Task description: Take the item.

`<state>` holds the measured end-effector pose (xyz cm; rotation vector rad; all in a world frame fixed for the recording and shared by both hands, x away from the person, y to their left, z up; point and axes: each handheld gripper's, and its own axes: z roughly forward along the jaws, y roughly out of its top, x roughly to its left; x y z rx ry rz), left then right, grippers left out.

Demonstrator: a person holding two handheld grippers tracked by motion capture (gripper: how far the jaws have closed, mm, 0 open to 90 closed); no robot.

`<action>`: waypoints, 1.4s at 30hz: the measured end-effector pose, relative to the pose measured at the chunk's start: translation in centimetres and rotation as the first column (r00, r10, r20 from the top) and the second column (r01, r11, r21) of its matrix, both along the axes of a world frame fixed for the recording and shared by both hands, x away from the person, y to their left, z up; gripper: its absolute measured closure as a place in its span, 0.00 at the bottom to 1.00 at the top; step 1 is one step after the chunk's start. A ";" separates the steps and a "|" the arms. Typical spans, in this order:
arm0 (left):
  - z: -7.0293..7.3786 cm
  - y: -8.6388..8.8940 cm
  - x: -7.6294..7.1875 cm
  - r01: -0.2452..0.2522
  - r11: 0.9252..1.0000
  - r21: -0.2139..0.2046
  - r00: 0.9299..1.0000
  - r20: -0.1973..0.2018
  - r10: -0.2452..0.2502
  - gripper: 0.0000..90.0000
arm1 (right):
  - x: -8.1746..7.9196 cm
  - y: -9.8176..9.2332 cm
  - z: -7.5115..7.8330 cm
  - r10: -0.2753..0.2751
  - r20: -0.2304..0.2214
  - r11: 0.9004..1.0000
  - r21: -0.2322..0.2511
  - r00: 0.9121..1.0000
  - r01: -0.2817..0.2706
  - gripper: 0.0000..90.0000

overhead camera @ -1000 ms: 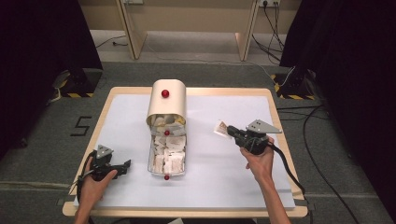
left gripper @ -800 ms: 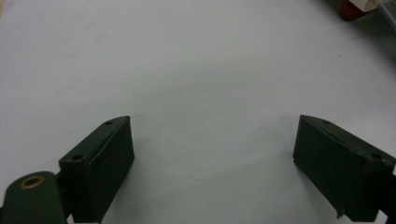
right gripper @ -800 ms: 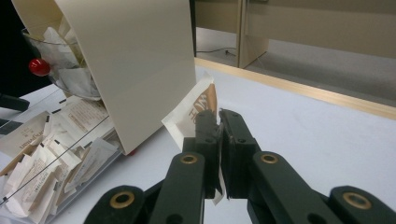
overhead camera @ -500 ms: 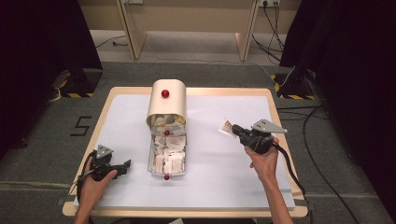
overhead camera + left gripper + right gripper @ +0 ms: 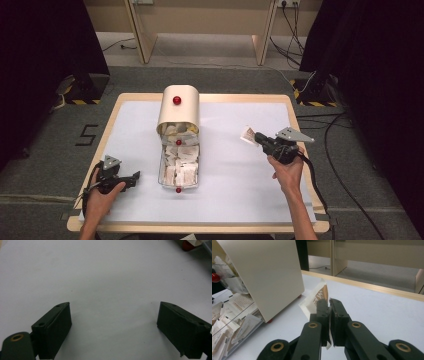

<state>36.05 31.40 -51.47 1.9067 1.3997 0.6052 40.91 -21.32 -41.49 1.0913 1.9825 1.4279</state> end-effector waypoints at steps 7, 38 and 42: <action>0.0 0.0 0.0 0.000 1.000 -0.002 1.000 -0.001 0.000 0.13 | 0.2 -0.6 -0.4 -0.016 -0.013 1.000 0.004 1.000 0.016 0.96; 0.0 0.0 0.0 0.000 1.000 -0.001 1.000 0.000 0.000 0.13 | 1.0 -3.9 -1.8 -0.113 -0.044 0.993 0.007 0.993 0.114 0.96; 0.0 0.0 0.0 -0.001 1.000 -0.001 1.000 0.000 0.001 0.13 | 1.2 -4.4 -2.2 -0.130 -0.053 0.991 0.000 0.990 0.130 0.96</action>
